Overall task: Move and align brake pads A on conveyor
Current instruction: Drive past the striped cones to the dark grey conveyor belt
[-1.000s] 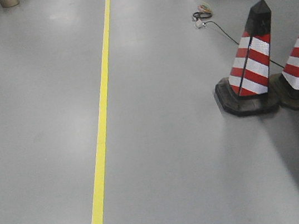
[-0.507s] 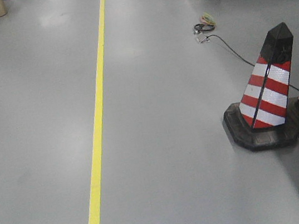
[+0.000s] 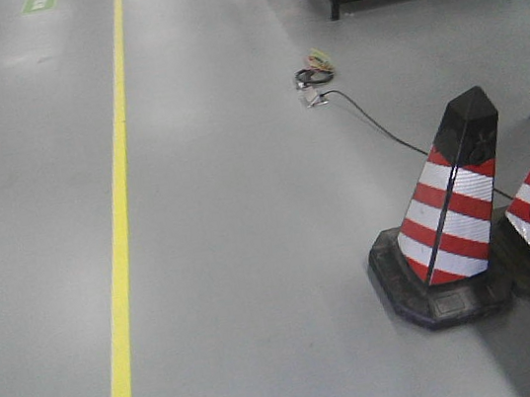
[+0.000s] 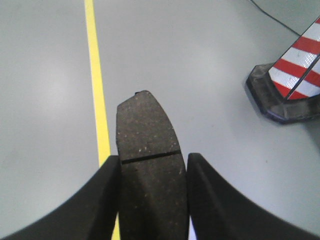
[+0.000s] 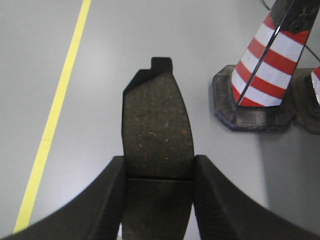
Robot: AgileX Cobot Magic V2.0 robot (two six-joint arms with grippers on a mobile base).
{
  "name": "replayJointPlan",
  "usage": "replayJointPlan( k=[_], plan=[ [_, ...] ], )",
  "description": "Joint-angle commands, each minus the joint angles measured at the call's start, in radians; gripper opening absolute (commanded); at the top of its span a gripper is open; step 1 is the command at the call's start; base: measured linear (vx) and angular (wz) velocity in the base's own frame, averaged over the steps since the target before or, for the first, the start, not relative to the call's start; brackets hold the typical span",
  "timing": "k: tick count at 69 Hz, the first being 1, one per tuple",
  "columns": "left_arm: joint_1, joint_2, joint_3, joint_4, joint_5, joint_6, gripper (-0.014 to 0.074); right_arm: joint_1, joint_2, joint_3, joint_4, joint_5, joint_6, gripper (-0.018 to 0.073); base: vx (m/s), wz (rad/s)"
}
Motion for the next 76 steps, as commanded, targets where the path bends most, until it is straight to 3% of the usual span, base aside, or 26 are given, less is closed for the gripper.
replayJointPlan(
  k=[1,41,76],
  plan=[
    [-0.003,-0.001,-0.027,-0.004,-0.083,0.0,0.0056,-0.001,-0.008,-0.029,0.009,-0.074,-0.006,0.006,0.51,-0.28],
    [-0.003,-0.001,-0.027,-0.004,-0.083,0.0,0.0056,-0.001,-0.008,-0.029,0.009,-0.075,-0.006,0.006,0.45,-0.44],
    [-0.003,-0.001,-0.027,-0.004,-0.083,0.0,0.0056,-0.001,-0.008,-0.029,0.009,-0.074,-0.006,0.006,0.32,-0.89]
  ],
)
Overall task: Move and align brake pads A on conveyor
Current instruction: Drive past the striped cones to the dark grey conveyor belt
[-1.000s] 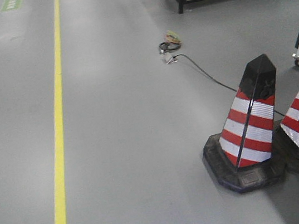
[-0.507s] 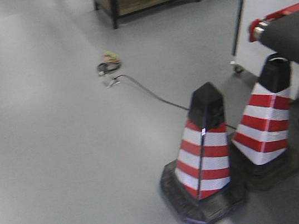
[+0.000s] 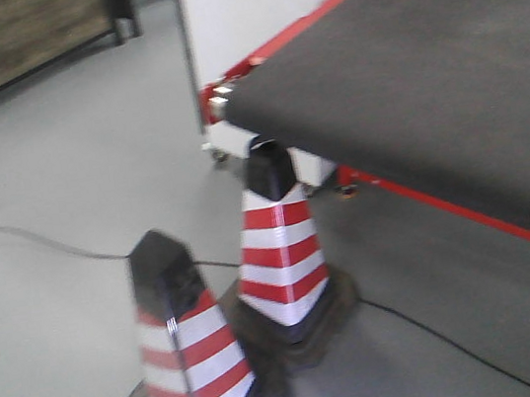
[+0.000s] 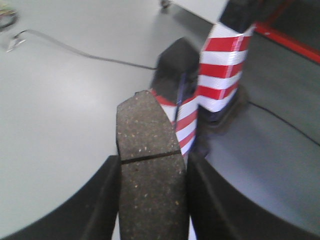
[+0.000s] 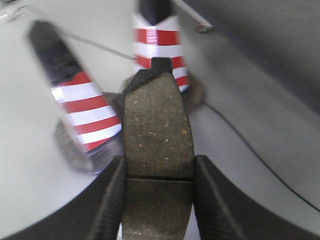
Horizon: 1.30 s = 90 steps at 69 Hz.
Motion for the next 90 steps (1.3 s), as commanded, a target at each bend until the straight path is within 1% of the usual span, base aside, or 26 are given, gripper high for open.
replayJointPlan(
  k=[1,29,57,73,90],
  plan=[
    [-0.003,-0.001,-0.027,-0.009,-0.082,0.0,0.0056,-0.001,-0.008,-0.029,0.009,-0.074,-0.006,0.006,0.28,-0.9],
    [-0.003,-0.001,-0.027,-0.009,-0.082,0.0,0.0056,-0.001,-0.008,-0.029,0.009,-0.074,-0.006,0.006,0.27,-0.74],
    [-0.003,-0.001,-0.027,-0.009,-0.082,0.0,0.0056,-0.001,-0.008,-0.029,0.009,-0.074,-0.006,0.006,0.23,-0.6],
    [-0.003,-0.001,-0.027,-0.009,-0.082,0.0,0.0056,-0.001,-0.008,-0.029,0.009,-0.074,-0.006,0.006,0.2,-0.45],
    [-0.003,-0.001,-0.027,-0.009,-0.082,0.0,0.0056,-0.001,-0.008,-0.029,0.009,-0.074,-0.006,0.006,0.18,-0.16]
  ],
)
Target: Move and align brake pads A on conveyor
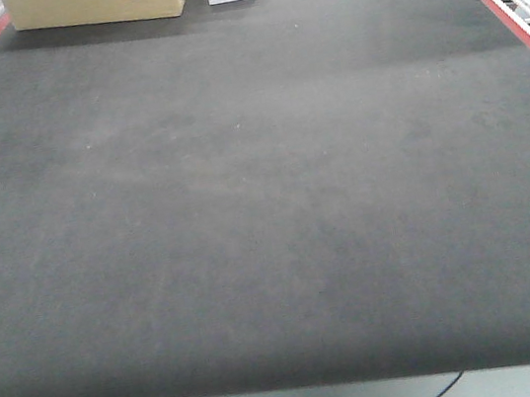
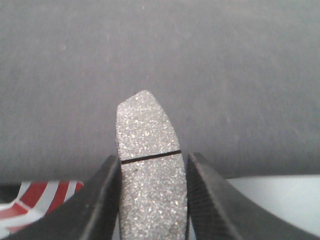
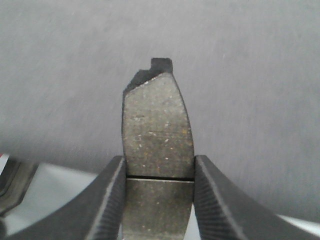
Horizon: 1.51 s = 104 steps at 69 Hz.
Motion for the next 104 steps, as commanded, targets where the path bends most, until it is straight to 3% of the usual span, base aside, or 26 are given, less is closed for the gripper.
replayJointPlan(
  k=[1,104],
  plan=[
    [-0.003,-0.001,-0.027,-0.008,-0.082,0.0,0.0056,-0.001,-0.008,-0.029,0.009,-0.074,-0.005,0.006,0.19,-0.03],
    [-0.003,-0.001,-0.027,-0.008,-0.082,0.0,0.0056,-0.001,-0.008,-0.029,0.009,-0.075,-0.005,0.006,0.1,-0.04]
  ],
)
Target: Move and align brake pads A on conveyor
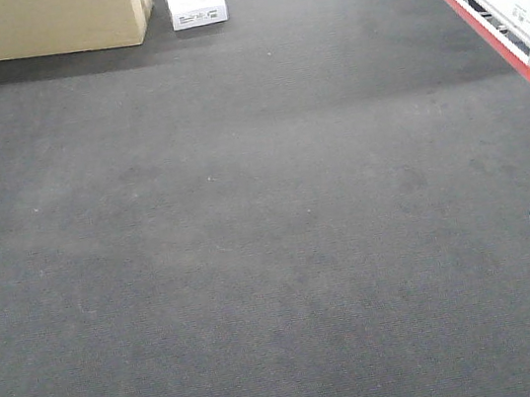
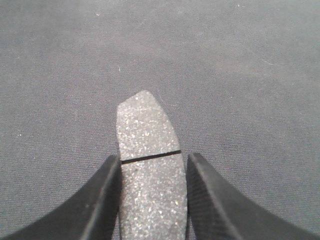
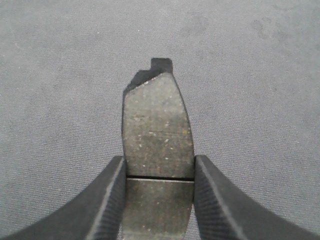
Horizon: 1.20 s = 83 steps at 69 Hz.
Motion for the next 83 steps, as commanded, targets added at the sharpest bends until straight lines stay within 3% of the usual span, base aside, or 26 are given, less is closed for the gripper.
replayJointPlan(
  k=[1,56,62,66,83],
  plan=[
    [-0.003,-0.001,-0.027,-0.008,-0.082,0.0,0.0056,-0.001,-0.008,-0.029,0.009,-0.075,-0.004,0.006,0.0,0.0],
    [-0.003,-0.001,-0.027,-0.033,-0.127,0.001,0.0056,-0.001,-0.008,-0.029,0.009,-0.075,-0.004,0.006,0.0,0.0],
    [-0.004,0.003,-0.028,-0.111,-0.141,0.039,0.0056,-0.001,-0.008,-0.029,0.009,-0.075,-0.004,0.006,0.0,0.0],
    [-0.004,0.022,-0.031,-0.178,-0.144,0.118,0.0056,-0.001,-0.008,-0.029,0.009,-0.075,-0.004,0.006,0.0,0.0],
    [-0.004,0.224,-0.032,-0.691,-0.172,0.535,0.0058,-0.001,-0.008,-0.029,0.009,-0.075,-0.004,0.006,0.0,0.0]
  ],
)
